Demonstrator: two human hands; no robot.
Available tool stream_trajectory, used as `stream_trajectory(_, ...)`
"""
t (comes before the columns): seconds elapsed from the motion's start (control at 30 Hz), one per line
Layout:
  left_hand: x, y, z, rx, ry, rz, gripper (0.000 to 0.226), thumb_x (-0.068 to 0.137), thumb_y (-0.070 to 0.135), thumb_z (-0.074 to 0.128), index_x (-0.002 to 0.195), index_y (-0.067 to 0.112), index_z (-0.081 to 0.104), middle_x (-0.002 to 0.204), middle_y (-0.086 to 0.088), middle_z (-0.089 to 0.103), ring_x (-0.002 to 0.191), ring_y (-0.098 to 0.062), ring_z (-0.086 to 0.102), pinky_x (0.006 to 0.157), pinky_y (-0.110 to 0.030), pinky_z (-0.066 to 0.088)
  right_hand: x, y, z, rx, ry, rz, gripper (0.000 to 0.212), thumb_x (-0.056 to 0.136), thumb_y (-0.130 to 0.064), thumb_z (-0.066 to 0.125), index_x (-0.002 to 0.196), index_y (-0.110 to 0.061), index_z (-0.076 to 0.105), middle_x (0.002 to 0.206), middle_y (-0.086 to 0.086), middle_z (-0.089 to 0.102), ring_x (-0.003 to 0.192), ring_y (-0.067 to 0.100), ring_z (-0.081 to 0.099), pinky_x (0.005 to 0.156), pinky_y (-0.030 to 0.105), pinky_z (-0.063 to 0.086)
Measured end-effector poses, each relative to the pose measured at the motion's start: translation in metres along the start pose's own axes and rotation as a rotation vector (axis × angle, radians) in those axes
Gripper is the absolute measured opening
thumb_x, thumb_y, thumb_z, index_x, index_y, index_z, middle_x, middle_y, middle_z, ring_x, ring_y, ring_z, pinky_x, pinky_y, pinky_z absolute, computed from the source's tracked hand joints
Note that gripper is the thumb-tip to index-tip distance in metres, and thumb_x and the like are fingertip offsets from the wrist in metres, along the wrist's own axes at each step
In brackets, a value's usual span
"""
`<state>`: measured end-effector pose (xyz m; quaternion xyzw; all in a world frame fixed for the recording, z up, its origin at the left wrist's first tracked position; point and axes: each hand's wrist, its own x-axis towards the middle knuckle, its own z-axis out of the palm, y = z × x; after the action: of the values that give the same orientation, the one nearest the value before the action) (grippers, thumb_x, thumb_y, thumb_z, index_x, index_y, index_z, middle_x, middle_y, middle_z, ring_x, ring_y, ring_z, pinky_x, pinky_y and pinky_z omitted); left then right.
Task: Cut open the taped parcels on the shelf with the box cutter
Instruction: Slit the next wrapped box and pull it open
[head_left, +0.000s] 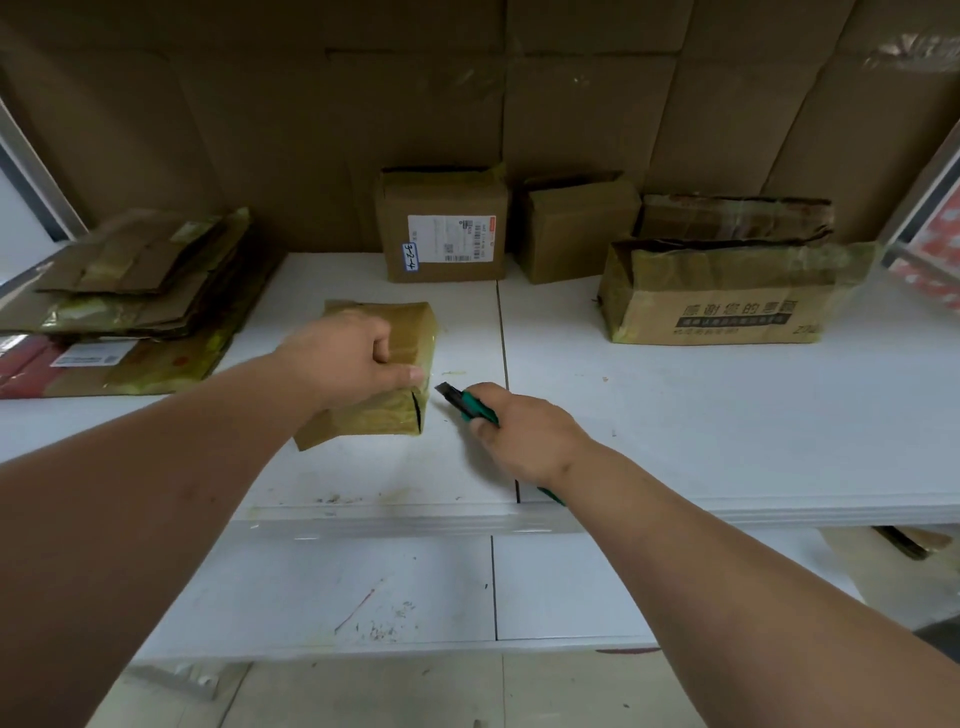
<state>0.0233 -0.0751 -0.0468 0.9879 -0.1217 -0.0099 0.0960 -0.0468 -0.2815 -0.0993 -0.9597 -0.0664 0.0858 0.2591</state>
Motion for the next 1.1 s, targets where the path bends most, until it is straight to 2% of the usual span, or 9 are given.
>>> stream_trajectory(0.07, 0.003, 0.004, 0.002, -0.02, 0.007, -0.033, 0.043, 0.076, 0.065, 0.068, 0.09, 0.026, 0.056, 0.089, 0.006, 0.055, 0.076, -0.012, 0.053, 0.058, -0.027, 0.039, 0.001, -0.004, -0.001, 0.058, -0.03, -0.013, 0.033, 0.102, -0.035, 0.038, 0.134, -0.032, 0.047, 0.095, -0.001, 0.06, 0.082, 0.02, 0.057, 0.069, 0.033, 0.046)
stream_trajectory(0.17, 0.001, -0.001, -0.002, -0.195, -0.106, -0.001, 0.056, 0.083, 0.054, 0.069, 0.131, 0.031, 0.051, 0.117, 0.011, 0.053, 0.099, -0.008, 0.051, 0.077, -0.027, 0.042, 0.003, -0.005, 0.001, 0.281, -0.059, 0.042, 0.027, 0.103, -0.03, 0.039, 0.123, -0.027, 0.055, 0.079, -0.001, 0.06, 0.062, 0.017, 0.061, 0.066, 0.033, 0.051)
stream_trajectory(0.23, -0.002, -0.005, -0.004, -0.177, -0.153, 0.039, 0.059, 0.089, 0.052, 0.062, 0.143, 0.039, 0.042, 0.133, 0.006, 0.047, 0.107, -0.009, 0.043, 0.083, -0.027, 0.038, 0.005, -0.007, 0.002, 0.435, -0.071, 0.094, 0.023, 0.102, -0.029, 0.039, 0.117, -0.025, 0.057, 0.07, 0.003, 0.063, 0.049, 0.017, 0.062, 0.06, 0.031, 0.053)
stream_trajectory(0.3, -0.004, -0.006, -0.003, -0.166, -0.176, 0.062, 0.055, 0.093, 0.052, 0.055, 0.144, 0.043, 0.04, 0.136, 0.005, 0.043, 0.111, -0.009, 0.039, 0.09, -0.028, 0.034, 0.009, -0.01, 0.003, 0.539, -0.073, 0.134, 0.022, 0.103, -0.028, 0.039, 0.114, -0.025, 0.057, 0.065, 0.004, 0.062, 0.044, 0.016, 0.061, 0.051, 0.025, 0.049)
stream_trajectory(0.37, -0.005, -0.007, -0.002, -0.205, -0.182, 0.065, 0.051, 0.094, 0.051, 0.054, 0.143, 0.043, 0.042, 0.136, 0.007, 0.041, 0.115, -0.008, 0.037, 0.096, -0.028, 0.031, 0.013, -0.013, 0.003, 0.583, -0.082, 0.164, 0.02, 0.103, -0.028, 0.04, 0.112, -0.024, 0.058, 0.064, 0.004, 0.061, 0.043, 0.016, 0.061, 0.05, 0.024, 0.048)
stream_trajectory(0.53, -0.004, -0.009, 0.0, -0.289, -0.184, 0.045, 0.047, 0.094, 0.046, 0.056, 0.14, 0.04, 0.048, 0.136, 0.007, 0.041, 0.123, -0.012, 0.04, 0.107, -0.03, 0.031, 0.024, -0.02, 0.002, 0.603, -0.123, 0.221, 0.021, 0.101, -0.021, 0.042, 0.108, -0.012, 0.059, 0.057, 0.006, 0.063, 0.044, 0.022, 0.062, 0.065, 0.042, 0.055)
stream_trajectory(0.7, -0.002, -0.009, -0.001, -0.343, -0.182, 0.018, 0.045, 0.094, 0.042, 0.059, 0.138, 0.04, 0.051, 0.132, 0.008, 0.042, 0.119, -0.012, 0.042, 0.102, -0.029, 0.033, 0.027, -0.027, -0.001, 0.655, -0.138, 0.292, 0.023, 0.1, -0.013, 0.039, 0.111, -0.006, 0.058, 0.064, 0.015, 0.065, 0.049, 0.028, 0.06, 0.064, 0.042, 0.049)
stream_trajectory(0.83, -0.002, -0.01, -0.003, -0.38, -0.191, 0.018, 0.045, 0.094, 0.039, 0.061, 0.138, 0.038, 0.052, 0.129, 0.006, 0.044, 0.116, -0.012, 0.043, 0.098, -0.027, 0.035, 0.028, -0.03, -0.005, 0.753, -0.178, 0.385, 0.026, 0.101, -0.012, 0.038, 0.116, -0.001, 0.056, 0.065, 0.017, 0.063, 0.036, 0.023, 0.056, 0.05, 0.028, 0.046)
stream_trajectory(1.1, -0.001, -0.012, -0.005, -0.331, -0.203, 0.006, 0.06, 0.081, 0.047, 0.073, 0.137, 0.039, 0.052, 0.129, 0.009, 0.045, 0.113, -0.008, 0.041, 0.088, -0.023, 0.032, 0.023, -0.019, -0.012, 0.877, -0.21, 0.402, 0.026, 0.102, -0.014, 0.044, 0.117, 0.003, 0.056, 0.065, 0.016, 0.061, 0.038, 0.02, 0.058, 0.041, 0.024, 0.047)
